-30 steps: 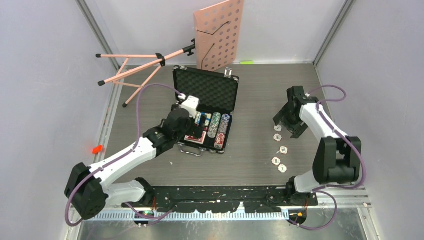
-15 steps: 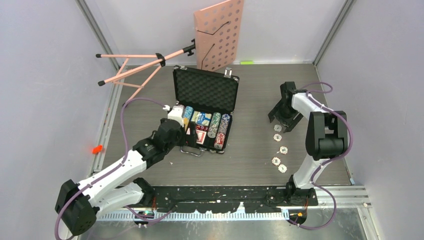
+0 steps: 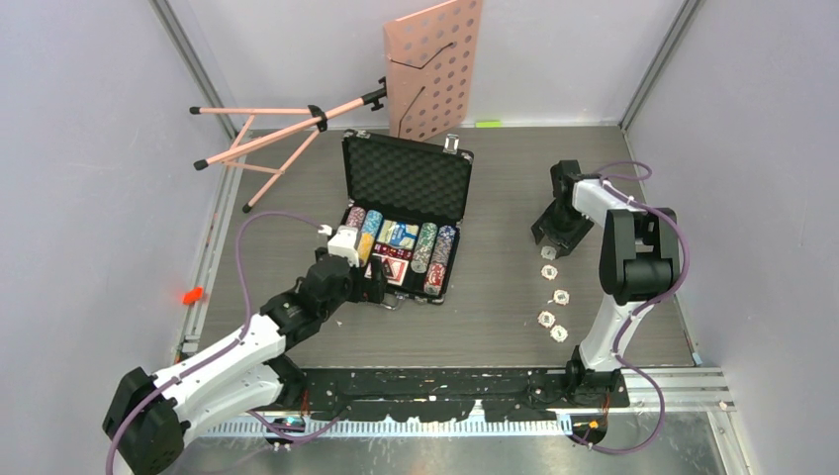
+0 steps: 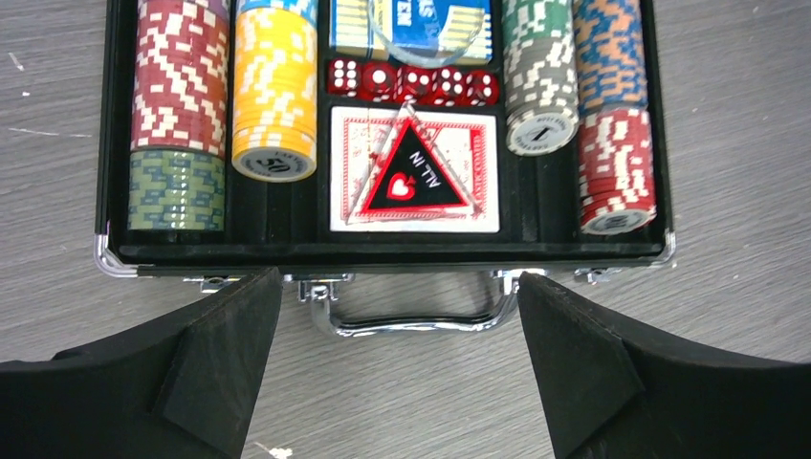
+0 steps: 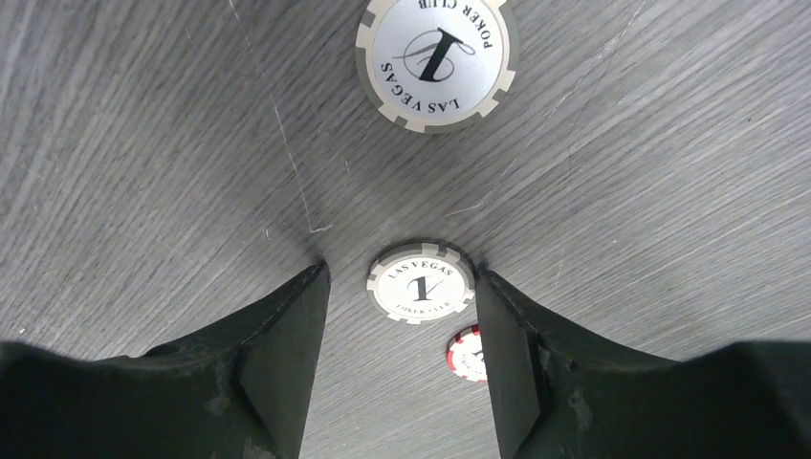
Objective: Pack up texas hold em set
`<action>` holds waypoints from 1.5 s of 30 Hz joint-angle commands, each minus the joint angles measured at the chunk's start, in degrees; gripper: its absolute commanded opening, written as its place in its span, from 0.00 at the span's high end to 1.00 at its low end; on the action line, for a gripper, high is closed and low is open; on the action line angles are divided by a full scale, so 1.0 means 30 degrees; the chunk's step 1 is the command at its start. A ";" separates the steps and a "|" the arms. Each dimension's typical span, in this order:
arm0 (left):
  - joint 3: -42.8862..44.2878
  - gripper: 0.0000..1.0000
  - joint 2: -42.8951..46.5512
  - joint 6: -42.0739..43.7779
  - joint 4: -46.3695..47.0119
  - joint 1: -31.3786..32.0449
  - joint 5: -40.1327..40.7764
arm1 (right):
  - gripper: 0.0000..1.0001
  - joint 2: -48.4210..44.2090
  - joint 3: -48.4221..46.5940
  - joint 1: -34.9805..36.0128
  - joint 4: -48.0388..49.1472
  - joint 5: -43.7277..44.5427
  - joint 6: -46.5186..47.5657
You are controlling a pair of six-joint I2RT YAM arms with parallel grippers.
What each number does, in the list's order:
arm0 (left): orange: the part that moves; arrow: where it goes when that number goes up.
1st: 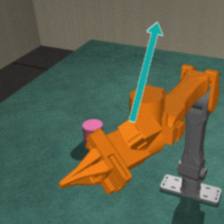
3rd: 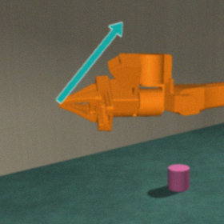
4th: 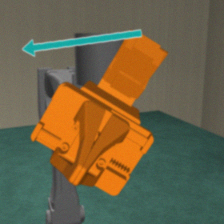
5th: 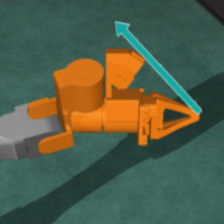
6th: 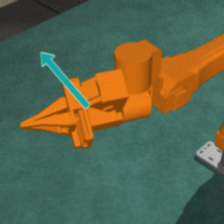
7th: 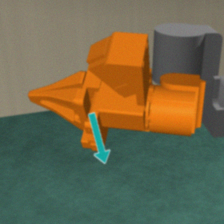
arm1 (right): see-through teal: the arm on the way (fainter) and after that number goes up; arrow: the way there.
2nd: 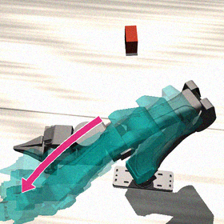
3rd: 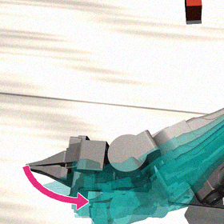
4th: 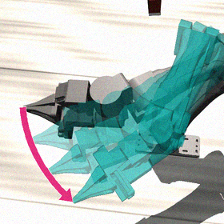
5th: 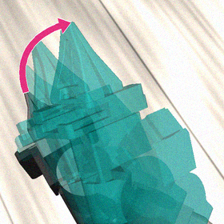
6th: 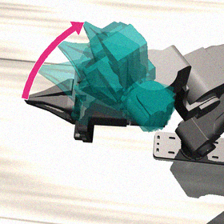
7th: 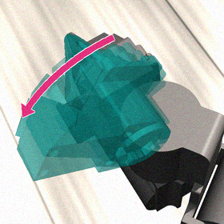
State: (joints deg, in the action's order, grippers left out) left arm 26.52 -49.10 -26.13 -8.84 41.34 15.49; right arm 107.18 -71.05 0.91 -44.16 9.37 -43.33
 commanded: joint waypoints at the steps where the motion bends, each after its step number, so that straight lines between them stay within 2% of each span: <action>1: -0.0936 0.03 0.0955 0.0807 0.2443 -0.0041 0.0627 | 0.37 0.0369 -0.0055 -0.0039 0.0246 0.0295 0.0059; 4: -0.2045 0.03 0.1437 0.0742 0.3798 -0.0026 0.0794 | 0.37 0.0305 0.0021 -0.0039 0.0021 0.0273 0.0059; 11: -0.2271 0.03 0.1801 0.0573 0.3566 -0.0041 0.0977 | 0.38 -0.0753 0.1566 -0.0039 0.0450 -0.0339 -0.0176; 17: -0.2074 0.03 0.1391 0.0507 0.3472 -0.0041 0.1022 | 0.48 -0.1231 0.2443 -0.0039 0.0667 -0.0462 -0.0204; 20: -0.2116 0.02 0.1480 0.0507 0.3472 -0.0041 0.1020 | 0.55 -0.1220 0.1984 -0.0039 0.0262 -0.0088 -0.0042; 23: -0.2190 0.02 0.1556 0.0536 0.3504 -0.0037 0.1102 | 0.57 -0.1102 0.1371 -0.0317 -0.0062 0.0023 0.0146; 37: -0.2279 0.02 0.1720 0.0536 0.3586 -0.0041 0.1049 | 0.58 -0.1269 -0.1738 -0.2918 -0.1242 -0.0375 0.0463; 45: -0.2304 0.03 0.1704 0.0536 0.3619 -0.0041 0.0983 | 0.58 0.0320 -0.3470 -0.3489 -0.1133 -0.0611 -0.0087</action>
State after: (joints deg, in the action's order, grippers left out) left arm 19.88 -44.71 -24.88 -1.61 41.34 17.56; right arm 105.84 -77.89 -9.26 -47.24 8.21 -42.54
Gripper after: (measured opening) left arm 0.974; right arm 0.472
